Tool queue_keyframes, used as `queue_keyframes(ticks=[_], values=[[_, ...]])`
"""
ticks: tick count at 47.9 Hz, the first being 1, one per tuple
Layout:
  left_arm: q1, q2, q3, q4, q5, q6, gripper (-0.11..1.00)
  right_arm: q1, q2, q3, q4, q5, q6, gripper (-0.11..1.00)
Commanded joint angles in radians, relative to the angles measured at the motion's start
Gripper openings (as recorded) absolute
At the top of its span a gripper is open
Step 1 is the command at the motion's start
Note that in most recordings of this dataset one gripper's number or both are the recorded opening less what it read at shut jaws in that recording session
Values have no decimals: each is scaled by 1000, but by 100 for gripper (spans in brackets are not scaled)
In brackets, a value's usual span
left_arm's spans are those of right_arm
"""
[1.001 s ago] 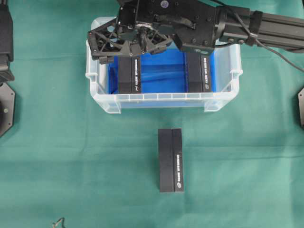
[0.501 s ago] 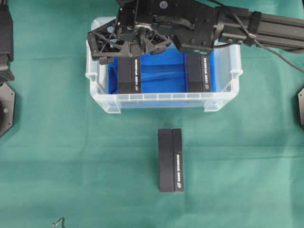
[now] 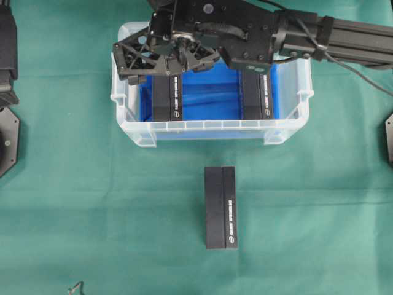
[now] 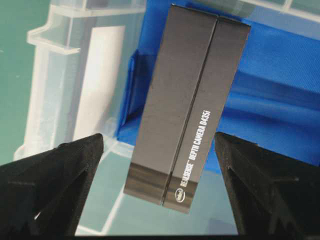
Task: Take the box out of the case with the right arm.
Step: 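Move the open right gripper over the left black box in the case, then lower the right gripper around the left box and close on it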
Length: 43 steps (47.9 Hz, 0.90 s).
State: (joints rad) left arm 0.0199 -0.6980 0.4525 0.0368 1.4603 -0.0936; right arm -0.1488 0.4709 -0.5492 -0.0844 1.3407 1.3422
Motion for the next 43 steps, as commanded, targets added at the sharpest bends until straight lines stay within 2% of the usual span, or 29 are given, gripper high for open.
queue_keyframes(ticks=[1,33,43], values=[[3,0,-28,3,-3,2,0,-2,-18,-17,-3,-8,-2,93],[3,0,-28,3,-3,2,0,-17,8,84,0,-72,-2,93],[3,0,-28,3,-3,0,0,-17,11,124,8,-140,14,93]])
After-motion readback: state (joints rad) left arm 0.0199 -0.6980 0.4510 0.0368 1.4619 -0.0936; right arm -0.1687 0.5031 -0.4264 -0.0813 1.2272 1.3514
